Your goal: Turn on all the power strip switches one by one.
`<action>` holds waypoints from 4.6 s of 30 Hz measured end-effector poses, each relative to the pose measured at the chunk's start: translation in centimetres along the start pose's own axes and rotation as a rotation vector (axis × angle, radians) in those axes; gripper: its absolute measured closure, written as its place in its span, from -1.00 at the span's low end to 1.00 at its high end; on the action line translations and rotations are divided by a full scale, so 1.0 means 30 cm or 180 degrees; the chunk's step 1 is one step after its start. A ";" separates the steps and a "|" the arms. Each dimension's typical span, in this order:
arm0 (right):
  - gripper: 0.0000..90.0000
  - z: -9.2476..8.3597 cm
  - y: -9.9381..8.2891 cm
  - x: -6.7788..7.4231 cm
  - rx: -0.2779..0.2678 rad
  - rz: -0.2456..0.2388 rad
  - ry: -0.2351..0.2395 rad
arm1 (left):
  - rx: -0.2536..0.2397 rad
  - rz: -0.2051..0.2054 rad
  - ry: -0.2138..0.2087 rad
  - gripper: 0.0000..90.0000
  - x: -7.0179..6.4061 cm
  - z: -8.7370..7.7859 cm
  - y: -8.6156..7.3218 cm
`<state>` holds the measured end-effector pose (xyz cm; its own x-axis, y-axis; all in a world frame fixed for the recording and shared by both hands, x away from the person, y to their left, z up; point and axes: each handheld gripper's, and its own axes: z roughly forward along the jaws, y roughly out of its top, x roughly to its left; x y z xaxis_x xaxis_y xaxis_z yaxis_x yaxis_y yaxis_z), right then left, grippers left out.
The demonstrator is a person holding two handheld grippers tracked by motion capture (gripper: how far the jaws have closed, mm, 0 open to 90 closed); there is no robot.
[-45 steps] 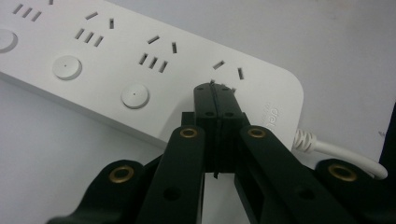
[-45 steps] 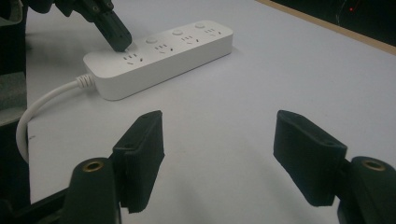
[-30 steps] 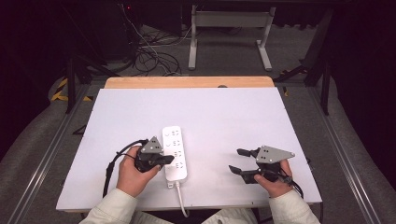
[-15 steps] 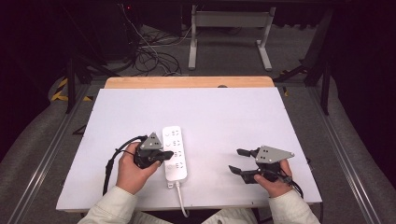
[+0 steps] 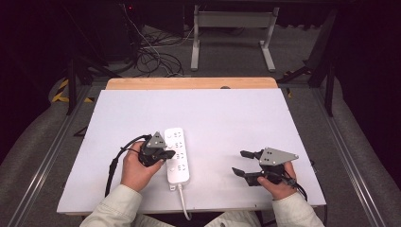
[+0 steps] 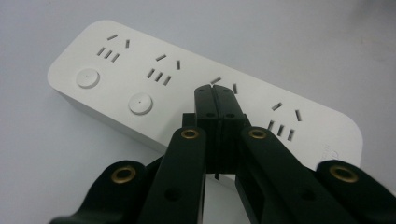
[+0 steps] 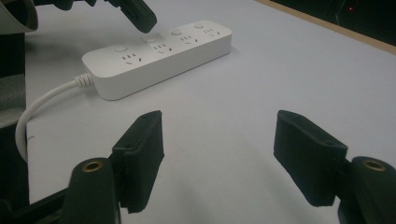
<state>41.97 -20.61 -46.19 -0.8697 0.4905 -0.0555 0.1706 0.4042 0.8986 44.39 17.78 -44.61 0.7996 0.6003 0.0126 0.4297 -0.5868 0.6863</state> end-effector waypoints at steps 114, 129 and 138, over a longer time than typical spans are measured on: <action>-0.26 0.013 -0.009 -0.003 0.0054 0.0028 0.0022 | -0.0150 -0.0221 0.0206 1.00 0.114 0.063 0.010; -0.26 0.010 -0.009 -0.001 0.0042 0.0030 0.0017 | -0.0095 -0.0144 0.0233 1.00 0.113 0.069 0.008; -0.26 0.009 -0.009 0.001 0.0033 0.0020 0.0025 | -0.0084 -0.0136 0.0246 1.00 0.111 0.074 0.006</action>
<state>42.04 -20.48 -46.54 -0.8722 0.4870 -0.0464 0.1808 0.4091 0.8944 48.05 18.47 -46.06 0.7456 0.6653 0.0382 0.4507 -0.5457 0.7064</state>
